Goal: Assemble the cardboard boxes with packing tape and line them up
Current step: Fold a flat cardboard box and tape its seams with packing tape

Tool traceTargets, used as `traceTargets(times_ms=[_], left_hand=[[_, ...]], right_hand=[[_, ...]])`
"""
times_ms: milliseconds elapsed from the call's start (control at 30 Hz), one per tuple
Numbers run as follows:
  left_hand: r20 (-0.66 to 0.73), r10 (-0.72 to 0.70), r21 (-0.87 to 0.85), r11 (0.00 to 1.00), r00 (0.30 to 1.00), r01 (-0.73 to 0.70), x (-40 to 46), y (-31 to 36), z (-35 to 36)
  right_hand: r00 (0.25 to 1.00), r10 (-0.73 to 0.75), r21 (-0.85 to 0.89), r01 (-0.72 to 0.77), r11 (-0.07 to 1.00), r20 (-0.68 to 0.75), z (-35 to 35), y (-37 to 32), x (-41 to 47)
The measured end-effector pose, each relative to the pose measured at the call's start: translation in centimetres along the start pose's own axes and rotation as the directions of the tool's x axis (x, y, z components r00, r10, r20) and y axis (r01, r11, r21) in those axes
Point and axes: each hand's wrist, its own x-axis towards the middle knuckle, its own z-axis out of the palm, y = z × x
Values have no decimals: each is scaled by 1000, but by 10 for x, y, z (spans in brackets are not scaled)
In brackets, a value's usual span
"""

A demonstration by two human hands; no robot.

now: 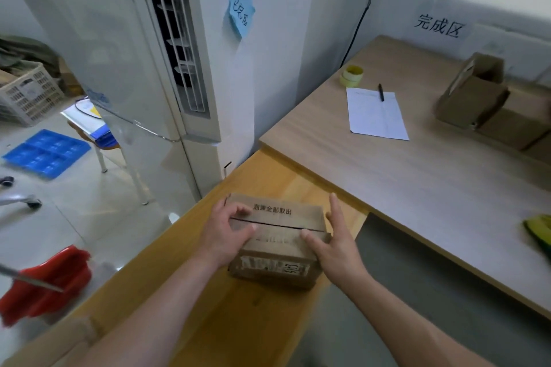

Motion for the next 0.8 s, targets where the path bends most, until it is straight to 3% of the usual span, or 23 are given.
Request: traceTargets(times_ms=[100, 267, 367, 600, 800], left_hand=[[-123, -21, -50, 999, 992, 14, 0, 10, 28], [-214, 120, -92, 986, 969, -142, 33, 82, 95], [-163, 199, -87, 973, 966, -215, 59, 140, 157], [-35, 147, -177, 972, 988, -151, 97, 249, 333], [53, 165, -51, 985, 985, -163, 124, 281, 428]], right_hand=[[1000, 1, 6, -1, 1000, -27, -7, 1, 9], [907, -140, -18, 145, 989, -397, -82, 1, 41], [851, -145, -52, 138, 989, -504, -164, 9, 69], [761, -66, -115, -12, 993, -646, -361, 58, 98], [767, -10, -154, -116, 981, -642, -437, 94, 117]])
